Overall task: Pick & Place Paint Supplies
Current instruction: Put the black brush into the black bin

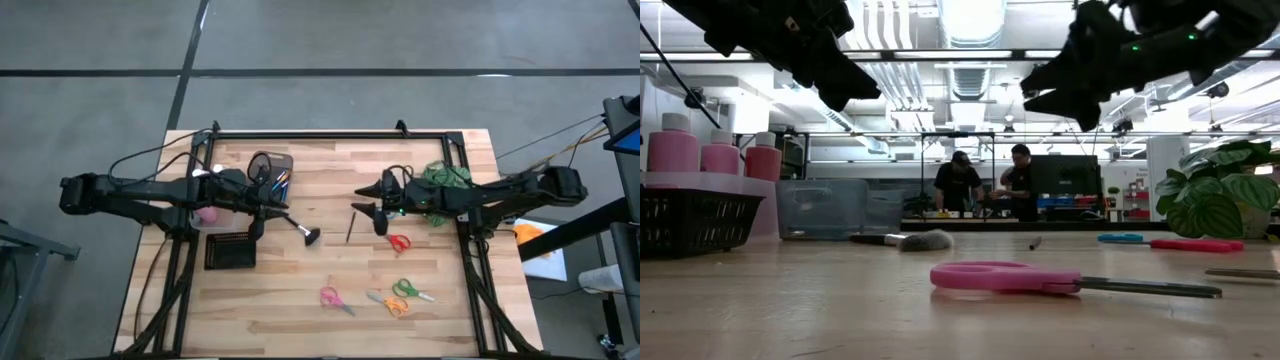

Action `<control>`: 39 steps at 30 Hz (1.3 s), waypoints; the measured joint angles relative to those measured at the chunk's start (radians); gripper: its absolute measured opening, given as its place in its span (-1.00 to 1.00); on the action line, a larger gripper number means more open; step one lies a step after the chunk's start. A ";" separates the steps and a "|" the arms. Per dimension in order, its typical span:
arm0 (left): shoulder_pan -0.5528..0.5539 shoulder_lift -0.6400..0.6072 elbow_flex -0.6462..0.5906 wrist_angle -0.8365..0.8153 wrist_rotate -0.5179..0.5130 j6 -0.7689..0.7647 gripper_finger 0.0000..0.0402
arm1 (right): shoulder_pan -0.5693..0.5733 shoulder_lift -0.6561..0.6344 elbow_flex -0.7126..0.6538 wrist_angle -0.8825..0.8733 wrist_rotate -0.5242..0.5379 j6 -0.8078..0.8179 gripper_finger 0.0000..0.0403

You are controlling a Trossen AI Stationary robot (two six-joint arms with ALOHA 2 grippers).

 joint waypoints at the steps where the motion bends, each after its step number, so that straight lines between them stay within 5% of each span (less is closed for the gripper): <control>1: 0.000 0.000 0.000 0.000 0.000 0.000 -0.52 | 0.000 -0.013 -0.011 0.002 0.000 0.000 0.08; 34: 0.000 0.000 0.000 -0.005 0.000 -0.072 -0.52 | 0.000 -0.036 -0.026 -0.003 0.006 0.003 0.08; 39: -0.002 0.000 0.009 -0.024 0.000 0.018 -0.52 | 0.000 -0.036 -0.026 -0.003 0.006 0.003 0.08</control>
